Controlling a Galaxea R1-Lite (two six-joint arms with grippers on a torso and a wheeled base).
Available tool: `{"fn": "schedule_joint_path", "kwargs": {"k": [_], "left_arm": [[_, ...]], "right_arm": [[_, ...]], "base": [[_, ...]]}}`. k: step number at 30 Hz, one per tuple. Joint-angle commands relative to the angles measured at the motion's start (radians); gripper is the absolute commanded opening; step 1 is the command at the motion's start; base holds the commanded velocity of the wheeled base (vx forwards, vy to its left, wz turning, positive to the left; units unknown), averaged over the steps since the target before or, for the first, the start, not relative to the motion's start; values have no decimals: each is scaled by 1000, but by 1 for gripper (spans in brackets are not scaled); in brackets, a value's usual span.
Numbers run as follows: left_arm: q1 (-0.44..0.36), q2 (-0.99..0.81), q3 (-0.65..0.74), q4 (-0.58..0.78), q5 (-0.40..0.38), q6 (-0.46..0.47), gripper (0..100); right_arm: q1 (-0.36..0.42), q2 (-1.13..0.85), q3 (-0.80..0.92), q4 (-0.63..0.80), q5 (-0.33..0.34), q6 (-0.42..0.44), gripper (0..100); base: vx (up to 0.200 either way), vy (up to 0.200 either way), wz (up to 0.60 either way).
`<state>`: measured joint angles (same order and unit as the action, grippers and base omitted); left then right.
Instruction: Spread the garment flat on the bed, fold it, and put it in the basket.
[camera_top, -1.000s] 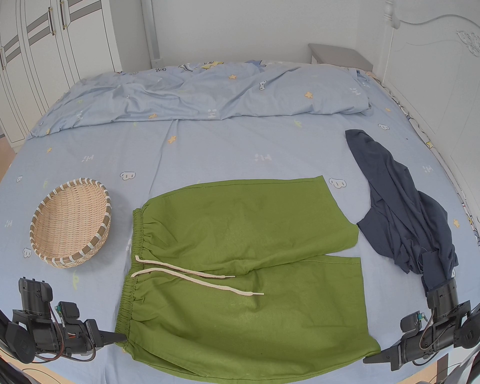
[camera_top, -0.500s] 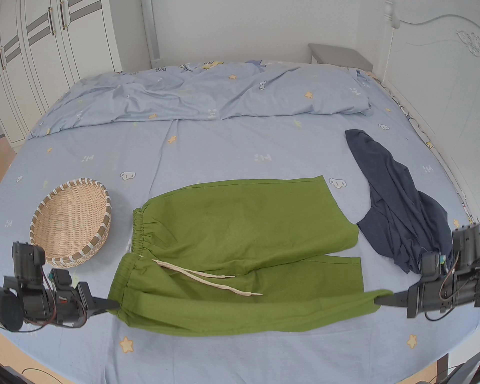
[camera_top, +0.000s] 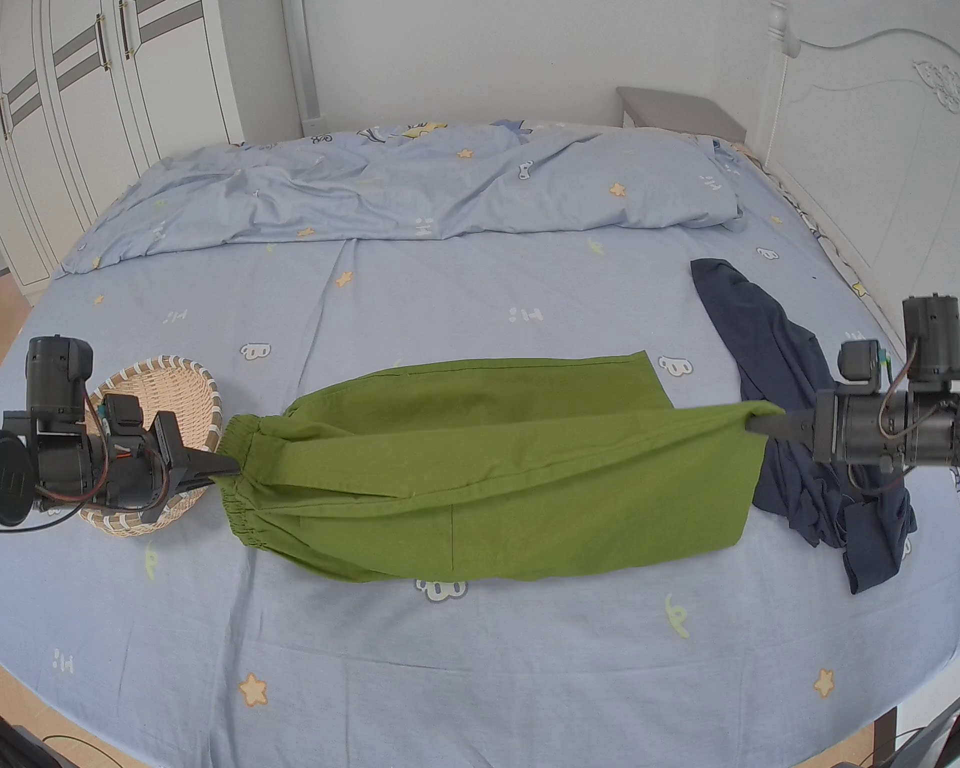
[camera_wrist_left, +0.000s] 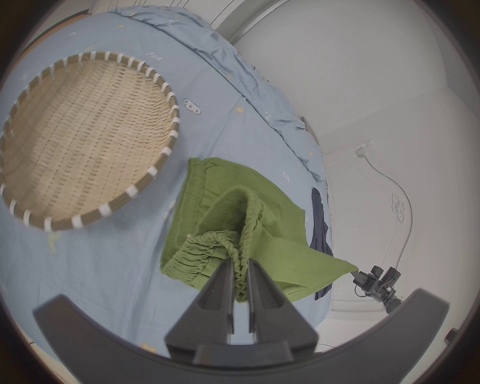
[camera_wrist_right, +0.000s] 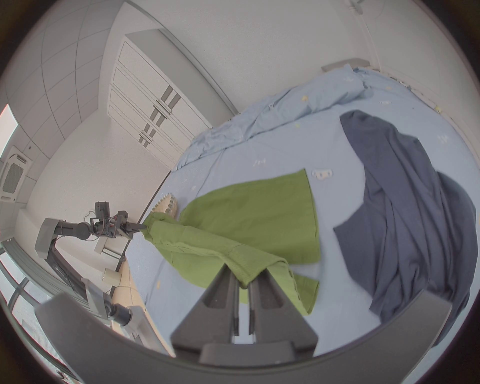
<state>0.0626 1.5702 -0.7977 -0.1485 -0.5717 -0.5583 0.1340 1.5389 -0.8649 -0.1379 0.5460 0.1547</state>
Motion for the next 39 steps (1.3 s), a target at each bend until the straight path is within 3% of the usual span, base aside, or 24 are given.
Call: {"fn": "schedule_joint_path", "kwargs": {"k": [1,5,9,26,39], "left_arm": [[-29,137,-130,12,7,-9,0],[-27,163,-176,14,9,-11,0],[-18,192,-210,14,12,-9,0],[-9,257,-336,14,15,-3,0],[5,274,-353,6,16,0,0]], "right_arm": [[-11,156,-220,66,-8,6,0],[-13,224,-373,156,-9,0,0],[-13,279,-456,161,-9,0,0],[-25,409,-664,162,-9,-38,0],[-14,472,-780,188,-9,-38,0]], "base": [[0,0,0],[0,0,0],[0,0,0],[0,0,0],[0,0,0]]}}
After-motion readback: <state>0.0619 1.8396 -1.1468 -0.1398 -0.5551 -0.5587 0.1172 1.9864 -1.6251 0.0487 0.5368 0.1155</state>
